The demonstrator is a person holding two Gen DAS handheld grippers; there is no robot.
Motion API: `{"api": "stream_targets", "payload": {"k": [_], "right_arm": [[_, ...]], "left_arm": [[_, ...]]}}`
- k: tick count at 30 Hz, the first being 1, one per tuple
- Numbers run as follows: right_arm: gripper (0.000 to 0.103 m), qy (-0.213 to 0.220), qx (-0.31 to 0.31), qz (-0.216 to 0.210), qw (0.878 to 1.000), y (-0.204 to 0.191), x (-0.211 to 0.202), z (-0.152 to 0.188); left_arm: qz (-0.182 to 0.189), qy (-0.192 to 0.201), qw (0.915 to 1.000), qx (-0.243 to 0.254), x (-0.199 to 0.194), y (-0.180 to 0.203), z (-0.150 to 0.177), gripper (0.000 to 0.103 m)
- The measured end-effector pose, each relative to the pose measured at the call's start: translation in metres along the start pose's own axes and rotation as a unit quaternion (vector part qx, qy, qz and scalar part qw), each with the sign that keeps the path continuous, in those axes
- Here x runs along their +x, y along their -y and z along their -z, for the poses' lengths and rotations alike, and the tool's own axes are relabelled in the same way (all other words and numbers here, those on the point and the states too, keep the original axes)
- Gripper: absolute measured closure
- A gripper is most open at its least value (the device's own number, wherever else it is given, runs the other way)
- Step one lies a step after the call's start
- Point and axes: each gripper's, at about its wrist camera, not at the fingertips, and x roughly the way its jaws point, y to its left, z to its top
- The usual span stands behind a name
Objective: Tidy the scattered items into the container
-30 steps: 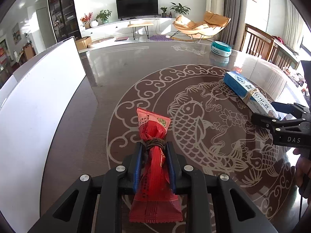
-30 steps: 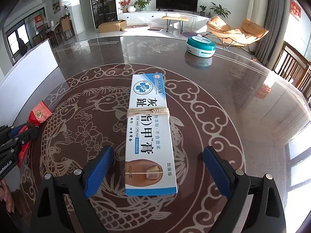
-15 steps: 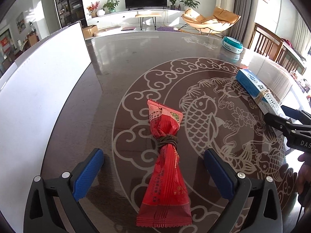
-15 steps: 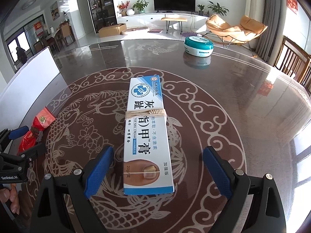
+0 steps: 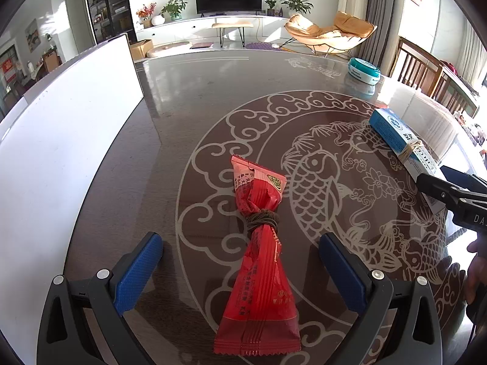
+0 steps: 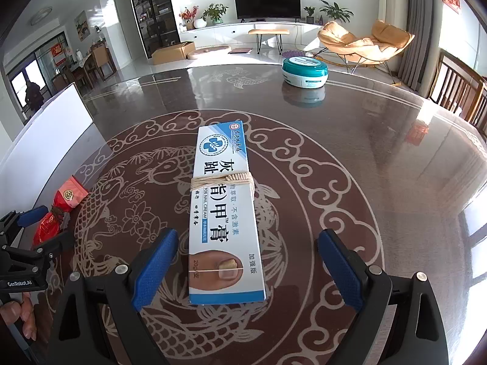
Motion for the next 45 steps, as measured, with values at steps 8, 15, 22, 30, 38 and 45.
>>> {"api": "stream_targets", "payload": {"k": [8, 15, 22, 30, 38, 45], "right_arm": [[0.009, 0.003, 0.008, -0.006, 1.0, 0.004, -0.002, 0.0], [0.003, -0.011, -0.013, 0.007, 1.0, -0.005, 0.003, 0.0], [0.0, -0.025, -0.036, 0.028, 0.999, -0.015, 0.009, 0.0], [0.0, -0.026, -0.035, 0.028, 0.999, -0.013, 0.009, 0.001], [0.0, -0.068, -0.056, 0.014, 0.996, -0.012, 0.027, -0.025], [0.043, -0.073, -0.066, 0.007, 0.995, -0.024, 0.034, -0.047]], "left_arm": [[0.0, 0.0, 1.0, 0.0, 0.001, 0.0, 0.0, 0.0], [0.0, 0.0, 1.0, 0.0, 0.002, 0.0, 0.0, 0.0], [0.001, 0.001, 1.0, 0.0, 0.001, -0.001, 0.001, 0.0], [0.001, 0.001, 1.0, 0.0, 0.002, -0.001, 0.001, 0.0], [0.004, -0.003, 1.0, 0.003, 0.001, -0.004, -0.001, 0.0], [0.026, 0.005, 0.999, 0.035, -0.003, -0.006, -0.003, 0.006]]}}
